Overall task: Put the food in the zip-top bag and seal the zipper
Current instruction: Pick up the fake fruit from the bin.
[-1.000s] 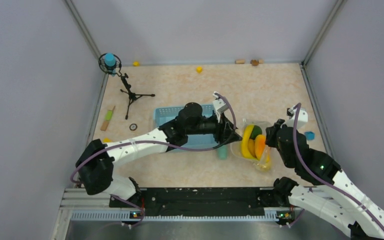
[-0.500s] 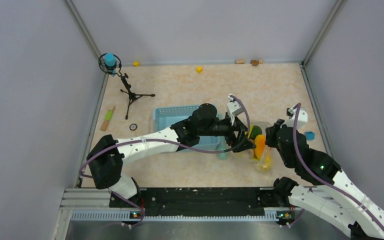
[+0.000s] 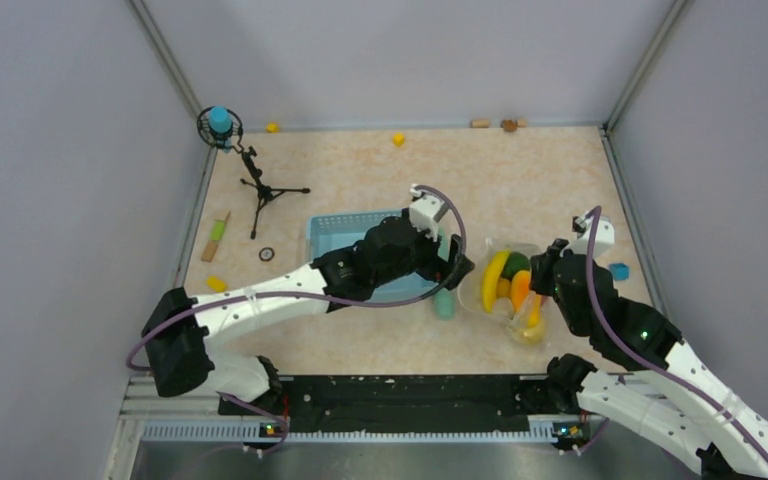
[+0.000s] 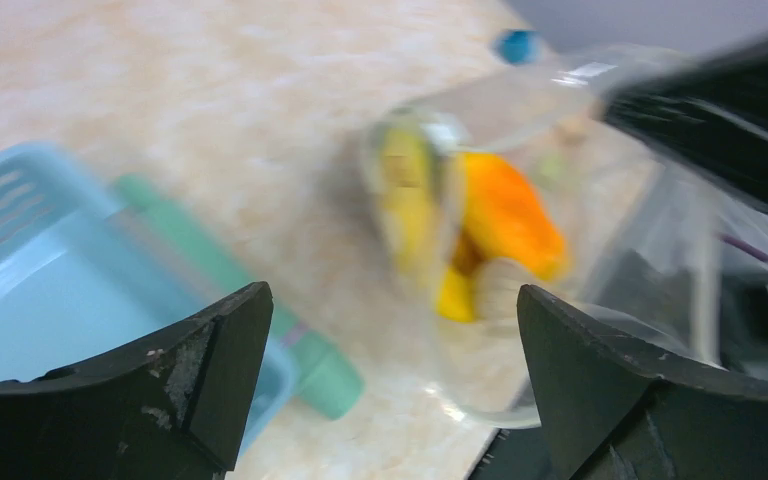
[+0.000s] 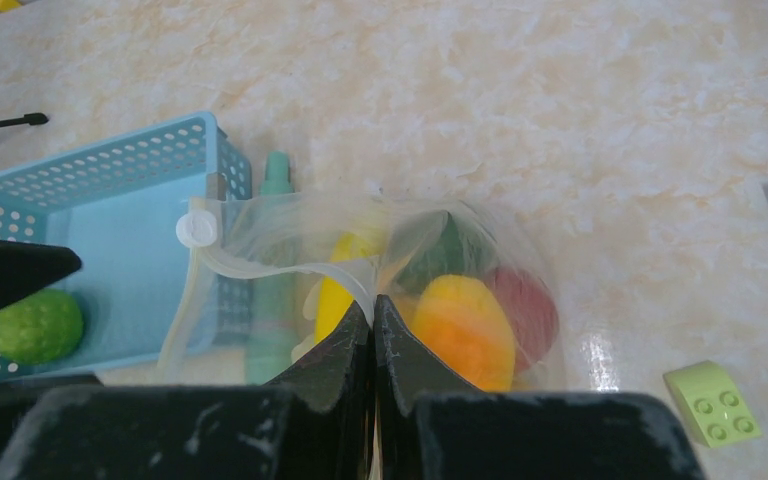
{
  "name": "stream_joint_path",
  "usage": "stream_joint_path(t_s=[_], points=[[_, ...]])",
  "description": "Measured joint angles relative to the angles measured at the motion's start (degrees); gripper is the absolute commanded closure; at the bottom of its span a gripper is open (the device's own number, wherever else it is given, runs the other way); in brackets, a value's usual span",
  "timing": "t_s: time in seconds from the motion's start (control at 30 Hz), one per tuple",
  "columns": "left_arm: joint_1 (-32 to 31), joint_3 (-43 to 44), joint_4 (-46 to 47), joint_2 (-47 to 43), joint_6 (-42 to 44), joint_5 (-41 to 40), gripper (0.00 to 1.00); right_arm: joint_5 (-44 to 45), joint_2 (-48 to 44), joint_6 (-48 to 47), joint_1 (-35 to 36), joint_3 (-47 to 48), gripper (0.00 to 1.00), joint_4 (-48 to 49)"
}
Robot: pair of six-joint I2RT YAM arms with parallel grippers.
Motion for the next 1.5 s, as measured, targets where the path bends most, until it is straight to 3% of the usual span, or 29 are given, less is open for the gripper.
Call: stream_joint_path(t_s=[0.2,0.37,0.53,0.77,1.5], points=[[0.4,-2.2,-17.1,-5.1,-10.0,-28.7,0.03,-0.2,-0.2,0.0,0.0,0.0,0.99,0.0],[4.1,-3.6,-30.4,-5.6,-19.3,-39.9,0.03,-0.2,-0.3,0.0,0.0,0.0,0.99,0.0],[11.1,-7.0,-36.4,-5.7,-24.7,-41.5,0.03,-0.3,-0.4,0.0,0.0,0.0,0.99,0.0],[14.7,-8.9,-38.5,-7.0,-26.7,-42.4,0.03,-0.4,-0.4,0.0,0.0,0.0,0.99,0.0],[15.6,-10.6,-40.3,1.9,-31.8,-39.5,0.07,-0.2,-0.4,0.0,0.0,0.0,0.99,0.0]])
